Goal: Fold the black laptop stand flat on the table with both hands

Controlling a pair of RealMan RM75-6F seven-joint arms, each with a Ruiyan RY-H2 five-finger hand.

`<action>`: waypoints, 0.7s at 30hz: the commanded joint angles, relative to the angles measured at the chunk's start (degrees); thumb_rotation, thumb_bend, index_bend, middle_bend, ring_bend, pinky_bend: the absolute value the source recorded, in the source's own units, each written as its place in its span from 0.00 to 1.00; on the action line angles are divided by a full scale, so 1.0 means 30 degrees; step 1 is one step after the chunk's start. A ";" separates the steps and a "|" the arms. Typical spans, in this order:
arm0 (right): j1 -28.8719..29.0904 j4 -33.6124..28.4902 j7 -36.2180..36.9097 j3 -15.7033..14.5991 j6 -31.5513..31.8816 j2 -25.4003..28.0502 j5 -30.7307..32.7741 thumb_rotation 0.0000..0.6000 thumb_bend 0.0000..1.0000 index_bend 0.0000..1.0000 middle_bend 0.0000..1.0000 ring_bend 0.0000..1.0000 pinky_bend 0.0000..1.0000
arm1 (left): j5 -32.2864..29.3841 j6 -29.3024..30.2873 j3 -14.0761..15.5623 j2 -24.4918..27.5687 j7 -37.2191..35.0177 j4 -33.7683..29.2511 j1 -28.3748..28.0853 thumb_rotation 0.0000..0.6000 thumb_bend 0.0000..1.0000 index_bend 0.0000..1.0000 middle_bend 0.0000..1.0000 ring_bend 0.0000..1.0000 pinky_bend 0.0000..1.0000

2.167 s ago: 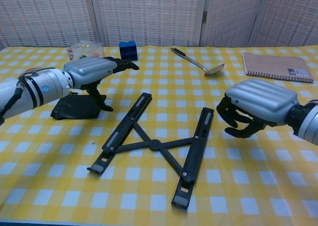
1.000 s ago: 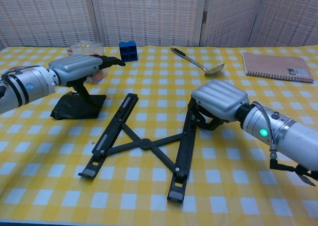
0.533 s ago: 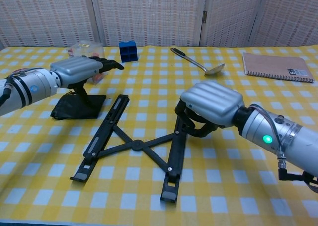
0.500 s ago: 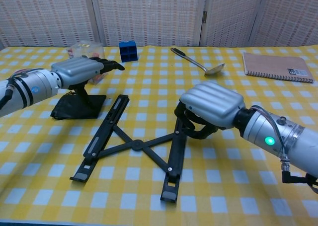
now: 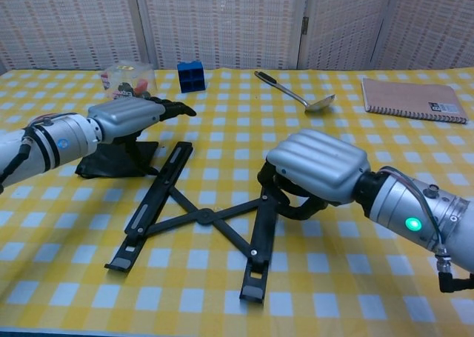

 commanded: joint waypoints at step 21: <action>-0.0415 -0.0270 -0.0709 -0.0142 -0.0740 -0.0002 0.0795 1.00 0.33 0.70 0.90 0.92 0.75 | 0.0241 -0.0260 0.0217 0.0041 -0.0211 0.0165 -0.0198 1.00 0.17 0.03 0.07 0.00 0.00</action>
